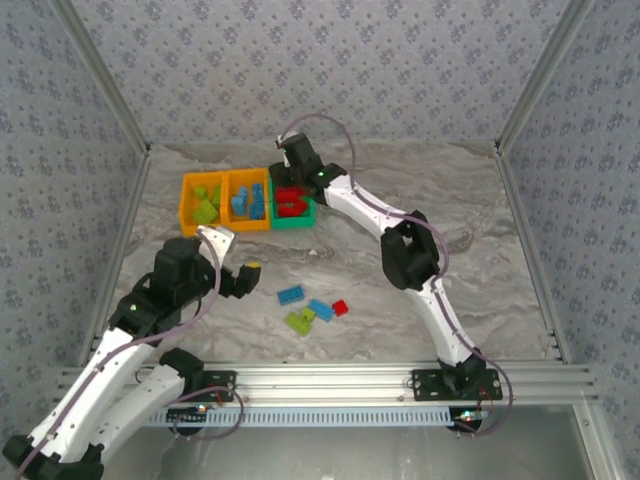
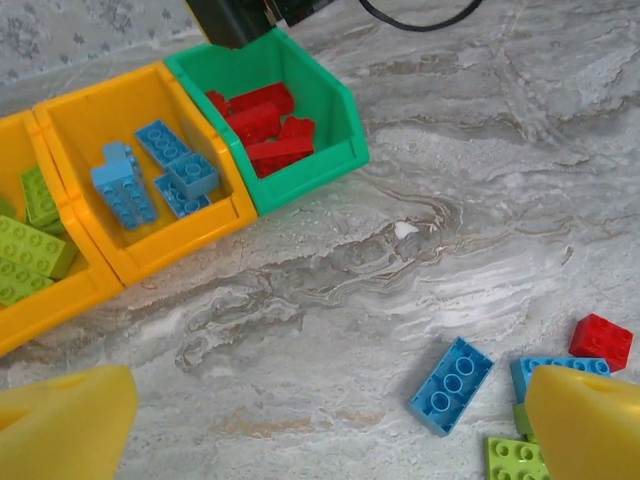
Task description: Sort the legos into containers by color
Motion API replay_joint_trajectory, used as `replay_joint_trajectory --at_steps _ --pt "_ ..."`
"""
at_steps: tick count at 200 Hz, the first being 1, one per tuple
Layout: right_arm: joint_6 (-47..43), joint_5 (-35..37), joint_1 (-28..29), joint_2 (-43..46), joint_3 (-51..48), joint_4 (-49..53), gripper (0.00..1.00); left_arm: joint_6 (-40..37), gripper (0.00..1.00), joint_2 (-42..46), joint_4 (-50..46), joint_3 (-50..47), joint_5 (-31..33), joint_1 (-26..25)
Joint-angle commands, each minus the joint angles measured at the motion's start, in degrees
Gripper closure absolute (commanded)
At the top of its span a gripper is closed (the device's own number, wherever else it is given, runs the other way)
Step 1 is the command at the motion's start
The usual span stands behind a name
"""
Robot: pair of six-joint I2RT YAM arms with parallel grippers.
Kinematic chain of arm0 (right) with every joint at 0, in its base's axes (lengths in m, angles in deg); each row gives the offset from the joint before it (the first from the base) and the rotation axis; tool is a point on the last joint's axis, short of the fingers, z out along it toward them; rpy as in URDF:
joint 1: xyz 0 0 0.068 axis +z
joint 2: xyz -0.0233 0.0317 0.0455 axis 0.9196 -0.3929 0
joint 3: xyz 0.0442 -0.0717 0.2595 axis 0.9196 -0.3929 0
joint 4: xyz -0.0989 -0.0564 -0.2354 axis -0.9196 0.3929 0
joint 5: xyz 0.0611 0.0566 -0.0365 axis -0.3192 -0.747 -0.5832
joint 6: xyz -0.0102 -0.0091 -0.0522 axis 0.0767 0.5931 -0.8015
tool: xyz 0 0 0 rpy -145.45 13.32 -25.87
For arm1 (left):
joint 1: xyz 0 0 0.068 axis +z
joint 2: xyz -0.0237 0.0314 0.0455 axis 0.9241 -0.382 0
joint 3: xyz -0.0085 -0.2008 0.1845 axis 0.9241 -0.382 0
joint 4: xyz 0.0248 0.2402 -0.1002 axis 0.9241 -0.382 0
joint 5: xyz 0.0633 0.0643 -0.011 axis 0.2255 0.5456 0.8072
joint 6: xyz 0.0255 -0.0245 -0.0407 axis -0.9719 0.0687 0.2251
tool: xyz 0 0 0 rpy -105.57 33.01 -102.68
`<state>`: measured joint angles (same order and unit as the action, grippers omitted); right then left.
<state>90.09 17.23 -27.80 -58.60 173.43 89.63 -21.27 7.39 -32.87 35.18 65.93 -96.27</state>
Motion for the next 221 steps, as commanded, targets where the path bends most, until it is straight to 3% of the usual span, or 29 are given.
replay_joint_trajectory --at_steps 1,28,60,93,133,153,174,194,221 --pt "-2.2 0.85 -0.18 2.16 6.65 8.96 0.35 3.74 0.01 0.19 0.37 2.78 -0.89 0.31" --pt "-2.05 -1.13 -0.15 12.44 -1.19 10.77 0.35 12.31 0.01 -0.83 -0.12 3.36 -0.69 0.26" --pt "-2.91 -7.72 0.34 31.66 -20.69 10.16 0.3 18.35 0.01 -3.56 -0.9 2.76 -1.78 -1.54" --pt "-3.29 -13.17 1.55 52.64 -41.36 10.48 0.19 15.59 0.02 -10.49 -0.26 2.0 1.46 -11.49" --pt "-0.62 -15.15 4.41 72.45 -59.1 14.38 0.07 8.39 0.02 -26.72 -1.95 4.65 2.61 -20.74" --pt "2.7 -12.99 6.26 78.27 -67.64 16.75 0.02 8.71 0.02 -35.18 -2.38 6.0 7.13 -21.8" --pt "5.62 -15.54 7.77 81.6 -73.9 17.01 0.0 9.26 0.02 -41.52 -0.25 6.85 9.41 -21.77" --pt "8.04 -16.3 9.11 82.21 -76.94 16.85 0.0 9.35 0.04 -45.19 3.18 6.79 10.33 -21.63" --pt "9.73 -15.25 10.53 81.9 -77.45 16.67 0.0 9.84 0.14 -49.63 5.08 7.22 9.71 -20.96"
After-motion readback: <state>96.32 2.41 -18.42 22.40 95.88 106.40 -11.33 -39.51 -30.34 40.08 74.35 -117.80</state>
